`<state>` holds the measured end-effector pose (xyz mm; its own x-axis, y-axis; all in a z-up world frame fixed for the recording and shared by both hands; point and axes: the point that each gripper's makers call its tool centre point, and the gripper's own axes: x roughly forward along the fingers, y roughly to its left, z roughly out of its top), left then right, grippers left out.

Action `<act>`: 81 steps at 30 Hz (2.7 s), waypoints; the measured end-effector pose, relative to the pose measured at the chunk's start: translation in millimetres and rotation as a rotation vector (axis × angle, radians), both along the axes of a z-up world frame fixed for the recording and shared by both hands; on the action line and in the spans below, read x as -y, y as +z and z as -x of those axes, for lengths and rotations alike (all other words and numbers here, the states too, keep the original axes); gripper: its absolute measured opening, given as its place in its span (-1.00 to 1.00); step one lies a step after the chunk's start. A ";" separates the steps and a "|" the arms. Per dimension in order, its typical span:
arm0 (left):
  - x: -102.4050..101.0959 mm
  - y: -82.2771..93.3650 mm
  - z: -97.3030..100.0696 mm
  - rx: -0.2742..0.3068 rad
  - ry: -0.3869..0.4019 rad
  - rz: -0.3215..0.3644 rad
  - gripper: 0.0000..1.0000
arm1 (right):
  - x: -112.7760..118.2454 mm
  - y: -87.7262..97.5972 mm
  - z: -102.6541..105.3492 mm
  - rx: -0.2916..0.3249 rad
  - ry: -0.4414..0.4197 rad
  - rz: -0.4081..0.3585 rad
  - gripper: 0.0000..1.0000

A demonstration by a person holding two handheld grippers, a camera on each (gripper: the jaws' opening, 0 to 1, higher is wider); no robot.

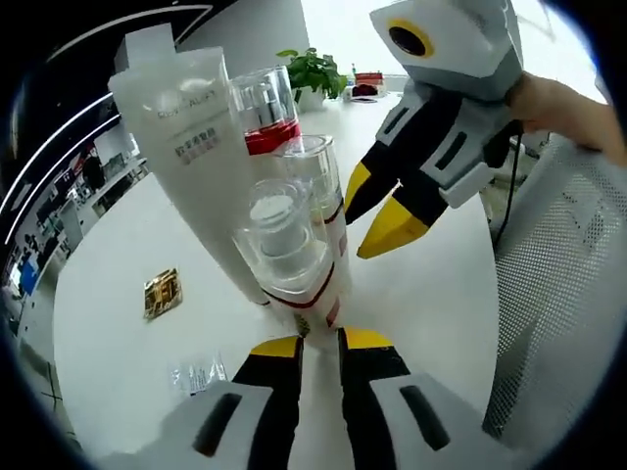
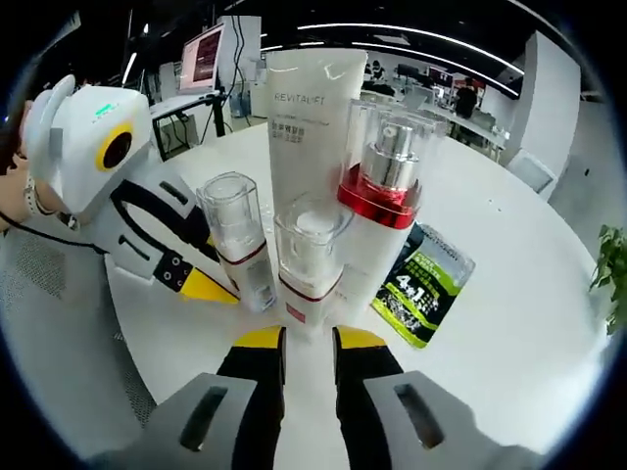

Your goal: Arrange the skincare products in the storage area until every visible bottle or jar stands upright without overlapping.

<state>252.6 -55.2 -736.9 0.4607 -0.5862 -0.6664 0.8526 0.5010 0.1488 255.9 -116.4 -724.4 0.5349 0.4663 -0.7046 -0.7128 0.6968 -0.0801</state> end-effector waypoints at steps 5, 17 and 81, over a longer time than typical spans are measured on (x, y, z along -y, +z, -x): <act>3.6 -0.6 -5.1 0.047 -0.015 -0.018 -0.84 | -0.4 -0.6 -1.2 0.001 0.004 0.001 -0.64; 13.1 -0.8 -9.2 0.033 -0.021 -0.002 -0.83 | 1.2 -0.9 -4.1 0.009 0.007 0.017 -0.67; -34.9 50.1 20.0 0.047 0.063 0.028 -0.50 | -8.3 38.9 20.7 0.082 -0.008 -0.058 -0.13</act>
